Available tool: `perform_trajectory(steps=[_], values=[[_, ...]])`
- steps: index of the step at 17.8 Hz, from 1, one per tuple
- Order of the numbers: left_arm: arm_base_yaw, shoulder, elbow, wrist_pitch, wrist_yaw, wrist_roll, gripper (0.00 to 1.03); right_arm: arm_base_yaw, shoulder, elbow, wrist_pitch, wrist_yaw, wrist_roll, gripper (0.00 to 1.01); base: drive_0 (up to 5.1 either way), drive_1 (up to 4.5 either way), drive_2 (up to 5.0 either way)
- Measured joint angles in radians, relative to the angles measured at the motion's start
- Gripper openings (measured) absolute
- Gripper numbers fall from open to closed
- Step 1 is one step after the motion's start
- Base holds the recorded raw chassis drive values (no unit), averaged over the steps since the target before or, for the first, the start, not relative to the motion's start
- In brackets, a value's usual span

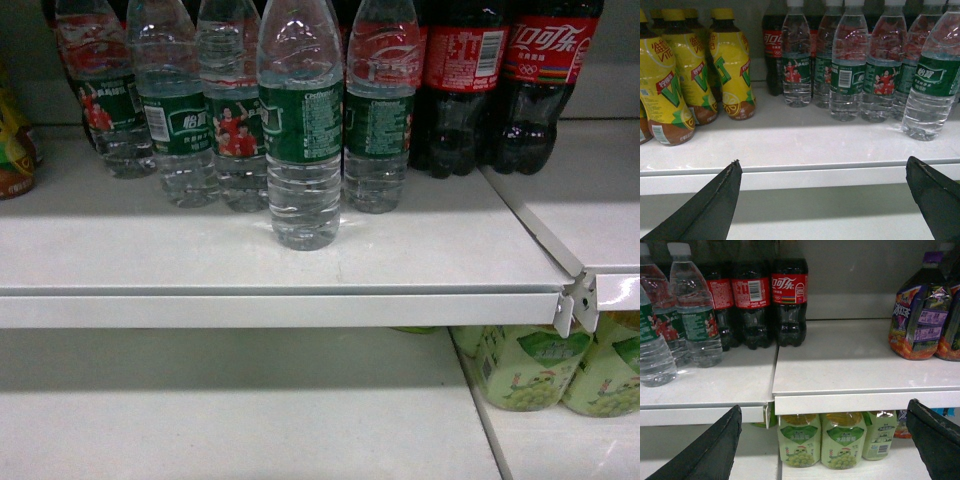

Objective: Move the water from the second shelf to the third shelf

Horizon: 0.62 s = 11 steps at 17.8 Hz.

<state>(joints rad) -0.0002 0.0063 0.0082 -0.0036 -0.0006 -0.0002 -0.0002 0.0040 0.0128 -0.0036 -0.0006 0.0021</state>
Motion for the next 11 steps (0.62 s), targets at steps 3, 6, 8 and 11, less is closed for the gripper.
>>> perform_trajectory(steps=[3,6,8,11], values=[[0.000,0.000,0.000,0.000,0.000,0.000,0.98,0.000,0.000,0.000,0.000,0.000,0.000,0.98,0.0,0.00,0.0],[0.000,0.000,0.000,0.000,0.000,0.000,0.98,0.000,0.000,0.000,0.000,0.000,0.000,0.98,0.0,0.00,0.0],[0.000,0.000,0.000,0.000,0.000,0.000,0.98,0.000,0.000,0.000,0.000,0.000,0.000,0.98,0.0,0.00,0.0],[0.000,0.000,0.000,0.000,0.000,0.000,0.98,0.000,0.000,0.000,0.000,0.000,0.000,0.98,0.0,0.00,0.0]])
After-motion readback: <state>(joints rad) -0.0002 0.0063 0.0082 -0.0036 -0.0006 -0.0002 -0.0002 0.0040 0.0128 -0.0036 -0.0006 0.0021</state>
